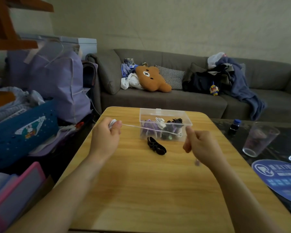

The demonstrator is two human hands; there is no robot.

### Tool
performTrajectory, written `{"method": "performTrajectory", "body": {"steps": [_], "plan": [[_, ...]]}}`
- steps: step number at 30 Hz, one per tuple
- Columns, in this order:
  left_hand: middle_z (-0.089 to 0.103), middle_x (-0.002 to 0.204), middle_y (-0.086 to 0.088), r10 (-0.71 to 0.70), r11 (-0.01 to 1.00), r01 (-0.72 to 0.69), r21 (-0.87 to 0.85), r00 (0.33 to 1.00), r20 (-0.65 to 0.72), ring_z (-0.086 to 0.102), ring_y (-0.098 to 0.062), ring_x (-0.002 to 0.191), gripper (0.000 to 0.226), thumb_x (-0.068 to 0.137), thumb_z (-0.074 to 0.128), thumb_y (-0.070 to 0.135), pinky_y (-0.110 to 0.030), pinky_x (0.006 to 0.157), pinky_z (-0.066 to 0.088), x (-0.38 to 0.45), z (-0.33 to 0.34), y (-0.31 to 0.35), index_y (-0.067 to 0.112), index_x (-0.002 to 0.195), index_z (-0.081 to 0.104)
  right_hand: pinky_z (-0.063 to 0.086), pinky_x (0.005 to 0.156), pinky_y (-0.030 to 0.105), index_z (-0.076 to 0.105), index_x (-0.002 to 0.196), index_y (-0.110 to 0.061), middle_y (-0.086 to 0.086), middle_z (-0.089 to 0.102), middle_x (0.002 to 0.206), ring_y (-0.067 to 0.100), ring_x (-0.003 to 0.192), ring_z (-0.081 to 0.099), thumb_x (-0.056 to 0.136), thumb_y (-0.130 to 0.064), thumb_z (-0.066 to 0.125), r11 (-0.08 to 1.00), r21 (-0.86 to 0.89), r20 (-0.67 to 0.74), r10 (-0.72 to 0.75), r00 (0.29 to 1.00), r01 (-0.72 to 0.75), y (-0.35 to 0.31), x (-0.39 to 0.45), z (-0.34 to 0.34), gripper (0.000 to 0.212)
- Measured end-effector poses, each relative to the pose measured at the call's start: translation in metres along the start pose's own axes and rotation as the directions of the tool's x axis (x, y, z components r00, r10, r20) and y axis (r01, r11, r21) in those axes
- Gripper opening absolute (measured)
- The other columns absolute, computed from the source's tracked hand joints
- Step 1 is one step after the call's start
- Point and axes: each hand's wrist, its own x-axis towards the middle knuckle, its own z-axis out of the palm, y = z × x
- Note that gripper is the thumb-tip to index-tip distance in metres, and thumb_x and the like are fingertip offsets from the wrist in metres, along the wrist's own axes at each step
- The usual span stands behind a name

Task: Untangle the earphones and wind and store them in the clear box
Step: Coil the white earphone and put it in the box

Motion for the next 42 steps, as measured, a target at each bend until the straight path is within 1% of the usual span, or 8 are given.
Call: {"method": "performTrajectory", "body": {"steps": [4, 9, 18, 22, 26, 29, 36, 42], "plan": [[0.056, 0.064, 0.000, 0.098, 0.993, -0.084, -0.087, 0.980, 0.171, 0.047, -0.003, 0.053, 0.031, 0.100, 0.056, 0.026, -0.016, 0.048, 0.038, -0.013, 0.008, 0.023, 0.005, 0.077, 0.059, 0.034, 0.050, 0.019, 0.060, 0.080, -0.022, -0.009, 0.057, 0.066, 0.010, 0.061, 0.056, 0.106, -0.045, 0.035, 0.993, -0.097, -0.176, -0.082, 0.981, 0.066, 0.002, 0.001, 0.002, 0.042], [0.056, 0.065, -0.013, 0.208, 0.971, -0.157, -0.183, 0.927, 0.313, 0.045, -0.013, 0.055, 0.030, 0.101, 0.054, 0.026, -0.039, 0.053, 0.041, -0.032, 0.020, 0.047, 0.005, 0.079, 0.057, 0.058, 0.087, 0.027, 0.065, 0.118, -0.028, -0.005, 0.074, 0.103, 0.006, 0.097, 0.070, 0.095, -0.043, 0.052, 0.896, 0.351, 0.224, -0.363, 0.905, 0.272, -0.013, -0.015, 0.022, 0.030], [0.062, 0.087, 0.009, 0.106, 0.957, -0.235, 0.169, 0.829, 0.550, 0.059, -0.011, 0.081, 0.030, 0.106, 0.032, 0.037, -0.036, 0.073, 0.049, -0.029, 0.017, 0.047, 0.022, 0.091, 0.053, 0.037, 0.043, 0.024, 0.062, 0.100, -0.008, -0.002, 0.056, 0.067, 0.011, 0.047, 0.042, 0.099, -0.021, 0.055, 0.818, 0.563, 0.201, -0.271, 0.942, 0.115, -0.014, -0.012, 0.007, 0.015], [0.045, 0.061, 0.008, 0.048, 0.988, 0.059, -0.145, 0.766, 0.641, 0.039, -0.011, 0.058, 0.046, 0.109, 0.030, 0.031, -0.031, 0.063, 0.036, -0.034, 0.013, 0.058, 0.014, 0.069, 0.047, 0.032, 0.043, 0.022, 0.063, 0.095, -0.010, -0.004, 0.054, 0.064, 0.006, 0.046, 0.039, 0.101, -0.022, 0.053, 0.821, 0.568, 0.146, -0.157, 0.977, 0.047, -0.005, -0.009, 0.012, 0.016], [0.049, 0.063, -0.002, -0.127, 0.557, 0.583, -0.592, 0.763, 0.634, 0.042, -0.016, 0.058, 0.039, 0.109, 0.028, 0.023, -0.031, 0.065, 0.032, -0.034, 0.013, 0.076, 0.008, 0.082, 0.052, 0.033, 0.043, 0.019, 0.069, 0.099, -0.014, -0.003, 0.058, 0.067, 0.004, 0.045, 0.039, 0.100, -0.024, 0.056, 0.914, 0.405, 0.233, -0.136, 0.963, 0.031, 0.000, -0.009, 0.030, 0.017], [0.067, 0.082, -0.007, -0.228, 0.342, 0.628, -0.699, 0.777, 0.586, 0.063, -0.022, 0.081, 0.030, 0.107, 0.035, 0.021, -0.036, 0.079, 0.038, -0.029, 0.010, 0.080, 0.007, 0.101, 0.060, 0.038, 0.050, 0.018, 0.069, 0.097, -0.022, -0.006, 0.061, 0.063, 0.000, 0.048, 0.046, 0.103, -0.031, 0.054, 0.960, 0.184, 0.313, -0.261, 0.913, 0.211, -0.008, -0.018, 0.048, 0.019], [0.071, 0.097, 0.001, -0.068, 0.958, 0.164, -0.236, 0.928, 0.367, 0.068, -0.013, 0.094, 0.028, 0.107, 0.039, 0.029, -0.027, 0.080, 0.049, -0.031, 0.016, 0.055, 0.014, 0.109, 0.062, 0.038, 0.052, 0.017, 0.069, 0.086, -0.022, -0.007, 0.059, 0.059, 0.001, 0.049, 0.048, 0.103, -0.034, 0.053, 0.919, 0.108, 0.309, -0.393, 0.866, 0.379, -0.023, -0.032, 0.054, 0.025], [0.059, 0.071, 0.009, -0.004, 0.979, -0.130, 0.156, 0.756, 0.655, 0.053, -0.010, 0.071, 0.036, 0.108, 0.032, 0.029, -0.036, 0.079, 0.039, -0.040, 0.019, 0.054, 0.023, 0.083, 0.057, 0.034, 0.045, 0.018, 0.070, 0.078, -0.001, -0.008, 0.049, 0.048, 0.008, 0.044, 0.039, 0.091, -0.036, 0.067, 0.916, 0.390, 0.207, -0.191, 0.959, 0.098, -0.008, -0.018, 0.032, 0.037]]}}
